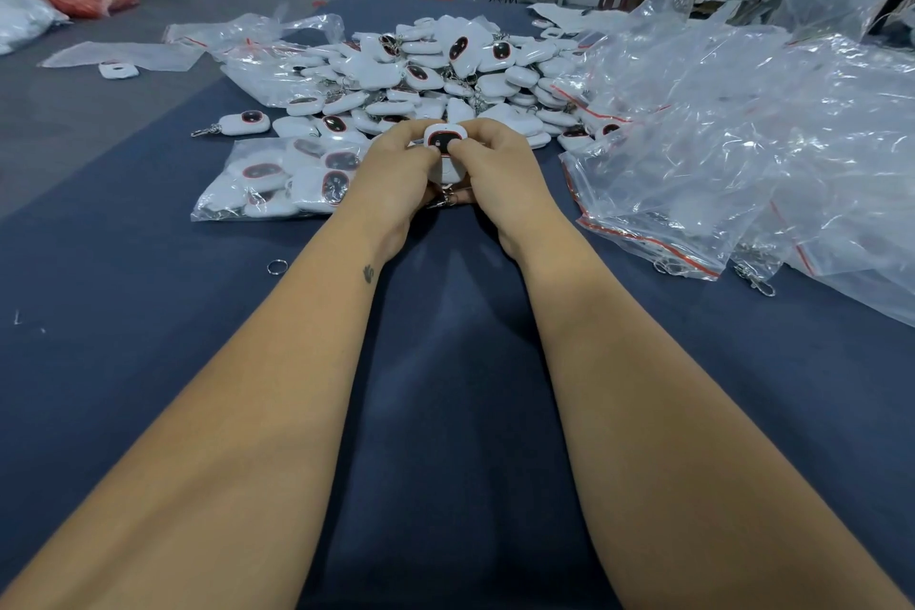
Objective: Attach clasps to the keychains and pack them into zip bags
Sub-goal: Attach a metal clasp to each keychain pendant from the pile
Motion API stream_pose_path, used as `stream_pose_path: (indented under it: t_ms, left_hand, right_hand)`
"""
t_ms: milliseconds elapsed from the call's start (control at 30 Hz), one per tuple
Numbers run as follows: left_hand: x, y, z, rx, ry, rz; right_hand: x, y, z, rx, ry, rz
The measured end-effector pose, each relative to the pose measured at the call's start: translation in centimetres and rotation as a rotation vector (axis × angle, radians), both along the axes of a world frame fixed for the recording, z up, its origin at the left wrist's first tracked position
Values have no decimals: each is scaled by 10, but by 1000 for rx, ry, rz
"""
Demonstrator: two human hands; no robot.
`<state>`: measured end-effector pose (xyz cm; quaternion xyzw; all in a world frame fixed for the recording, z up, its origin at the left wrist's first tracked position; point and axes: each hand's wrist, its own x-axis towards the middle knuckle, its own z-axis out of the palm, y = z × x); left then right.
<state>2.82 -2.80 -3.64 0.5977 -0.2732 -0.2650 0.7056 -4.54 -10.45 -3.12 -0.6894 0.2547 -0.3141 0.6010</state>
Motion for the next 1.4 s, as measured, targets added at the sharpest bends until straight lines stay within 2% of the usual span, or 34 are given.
stream_pose_path:
  t_ms: [267, 600, 1400]
  left_hand:
    - [-3, 2, 2, -3, -12, -31]
    - [0, 2, -1, -32, -38, -33]
    - [-4, 2, 3, -4, -80, 81]
  right_hand:
    - [0, 0, -1, -34, 10, -20]
    - [0, -3, -1, 21, -32, 21]
    - [-2, -2, 0, 41, -64, 34]
